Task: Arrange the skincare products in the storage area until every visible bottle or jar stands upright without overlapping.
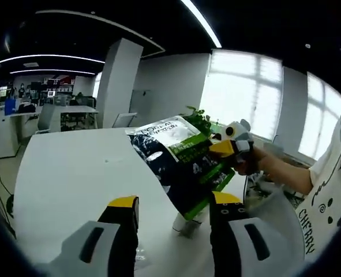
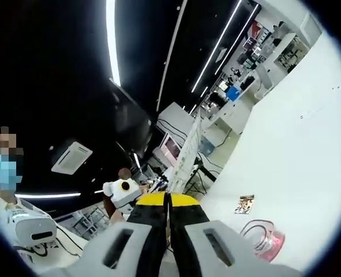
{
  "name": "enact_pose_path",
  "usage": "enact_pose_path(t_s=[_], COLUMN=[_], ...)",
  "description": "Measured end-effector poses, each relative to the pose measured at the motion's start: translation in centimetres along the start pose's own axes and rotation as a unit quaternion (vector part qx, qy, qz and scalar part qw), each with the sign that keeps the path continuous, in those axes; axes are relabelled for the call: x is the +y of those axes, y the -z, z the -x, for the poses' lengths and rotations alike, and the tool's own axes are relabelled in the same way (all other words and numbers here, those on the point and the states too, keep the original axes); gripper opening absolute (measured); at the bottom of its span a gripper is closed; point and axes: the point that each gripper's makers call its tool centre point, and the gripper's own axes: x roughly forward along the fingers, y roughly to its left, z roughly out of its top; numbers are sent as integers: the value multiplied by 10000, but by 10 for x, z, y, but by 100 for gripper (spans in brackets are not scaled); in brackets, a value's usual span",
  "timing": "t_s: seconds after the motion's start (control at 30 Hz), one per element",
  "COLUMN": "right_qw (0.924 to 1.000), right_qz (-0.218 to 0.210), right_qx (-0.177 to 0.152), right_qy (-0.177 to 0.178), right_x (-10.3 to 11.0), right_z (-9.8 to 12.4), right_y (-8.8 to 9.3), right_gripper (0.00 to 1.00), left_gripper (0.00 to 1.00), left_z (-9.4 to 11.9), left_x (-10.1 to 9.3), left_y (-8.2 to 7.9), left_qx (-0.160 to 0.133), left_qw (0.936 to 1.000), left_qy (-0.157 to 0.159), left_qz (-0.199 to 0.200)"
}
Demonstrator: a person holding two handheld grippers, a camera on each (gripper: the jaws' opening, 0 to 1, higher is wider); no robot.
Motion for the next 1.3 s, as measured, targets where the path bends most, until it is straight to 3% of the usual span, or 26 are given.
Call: enact_pose_path(t_s=[0.13, 0.23, 0.7, 1.03, 1.3], right_qw=[10000, 9999, 9982, 9982, 9986], right_qz=[4, -7, 11, -44, -182], right_qx=[57, 139, 405, 454, 432], right_qy=[-35, -103, -436, -388, -255], right_x=[3, 7, 30, 28, 21], right_z=[1, 1, 2, 14, 22], right_y=[7, 14, 38, 48, 53], right_gripper=[1, 1, 1, 1, 1], left_gripper=[44, 44, 42, 15, 4], left_z=[-3, -4, -6, -2, 2], left_x=[-7, -17, -16, -21, -24], left_y=[0, -8, -3, -4, -2], left_qx=[-45, -266, -395, -443, -418], left_qw=[9998, 9985, 9946, 9923, 9907], left_qy=[165, 380, 577, 769, 898], left_qz=[102, 284, 770, 867, 928])
